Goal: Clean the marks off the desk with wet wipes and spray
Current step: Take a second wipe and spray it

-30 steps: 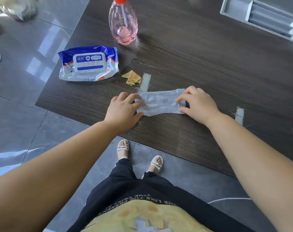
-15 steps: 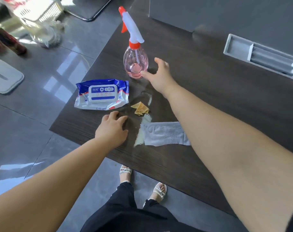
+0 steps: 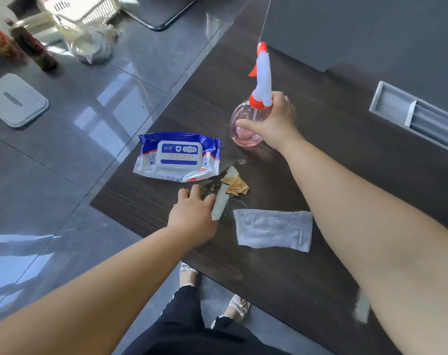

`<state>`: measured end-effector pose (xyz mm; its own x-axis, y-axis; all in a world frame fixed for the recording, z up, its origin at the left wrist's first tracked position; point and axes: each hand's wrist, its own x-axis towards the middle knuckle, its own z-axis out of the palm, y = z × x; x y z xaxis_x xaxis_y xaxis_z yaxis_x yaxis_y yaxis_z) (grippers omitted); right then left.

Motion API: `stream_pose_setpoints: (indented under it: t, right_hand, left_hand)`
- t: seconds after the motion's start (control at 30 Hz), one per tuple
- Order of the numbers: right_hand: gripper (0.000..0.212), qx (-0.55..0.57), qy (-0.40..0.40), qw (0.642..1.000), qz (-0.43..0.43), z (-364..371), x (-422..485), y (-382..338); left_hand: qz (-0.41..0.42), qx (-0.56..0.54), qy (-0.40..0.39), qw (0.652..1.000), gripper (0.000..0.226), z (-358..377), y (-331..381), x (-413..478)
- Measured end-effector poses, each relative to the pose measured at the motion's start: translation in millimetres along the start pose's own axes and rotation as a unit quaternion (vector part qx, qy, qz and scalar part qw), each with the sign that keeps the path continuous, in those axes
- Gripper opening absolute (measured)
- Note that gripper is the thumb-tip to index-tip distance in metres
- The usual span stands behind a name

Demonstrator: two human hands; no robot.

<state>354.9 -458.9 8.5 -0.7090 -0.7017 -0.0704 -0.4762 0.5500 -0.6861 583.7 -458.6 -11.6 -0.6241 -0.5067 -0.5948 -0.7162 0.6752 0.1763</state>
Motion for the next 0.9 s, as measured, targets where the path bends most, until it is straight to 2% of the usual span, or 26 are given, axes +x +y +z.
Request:
stream_pose_setpoints:
  t: [0.1, 0.2, 0.37, 0.53, 0.63, 0.7, 0.77, 0.9]
  right_hand:
    - [0.087, 0.066, -0.025, 0.997, -0.001, -2, 0, -8]
    - [0.072, 0.128, -0.037, 0.991, 0.001, -1, 1, -22]
    - [0.060, 0.092, -0.040, 0.995, -0.029, -19, -10, -13]
    - [0.038, 0.044, -0.111, 0.993, -0.027, -61, -41, 1]
    - [0.045, 0.051, -0.127, 0.991, -0.005, -88, -72, 8]
    - [0.046, 0.090, -0.151, 0.984, 0.016, -104, -97, 14]
    - [0.047, 0.127, -0.205, 0.970, 0.030, -114, -125, 21]
    - [0.056, 0.118, -0.288, 0.948, 0.062, -102, -173, 43]
  left_hand:
    - [-0.002, -0.005, -0.003, 1.000, 0.064, 2, 2, 0]
    - [0.001, -0.001, -0.010, 1.000, 0.067, 2, 2, 1]
    - [0.005, 0.006, -0.015, 1.000, 0.067, 1, 1, 2]
    - [0.010, 0.005, -0.002, 1.000, 0.067, 0, 0, -2]
    - [0.004, -0.027, 0.010, 1.000, 0.066, 3, 0, -5]
    - [0.023, -0.008, 0.032, 0.999, 0.069, 7, 4, -9]
    - [0.048, 0.026, 0.067, 0.996, 0.078, 17, 10, -15]
    - [0.046, 0.026, 0.085, 0.995, 0.097, 41, 25, -27]
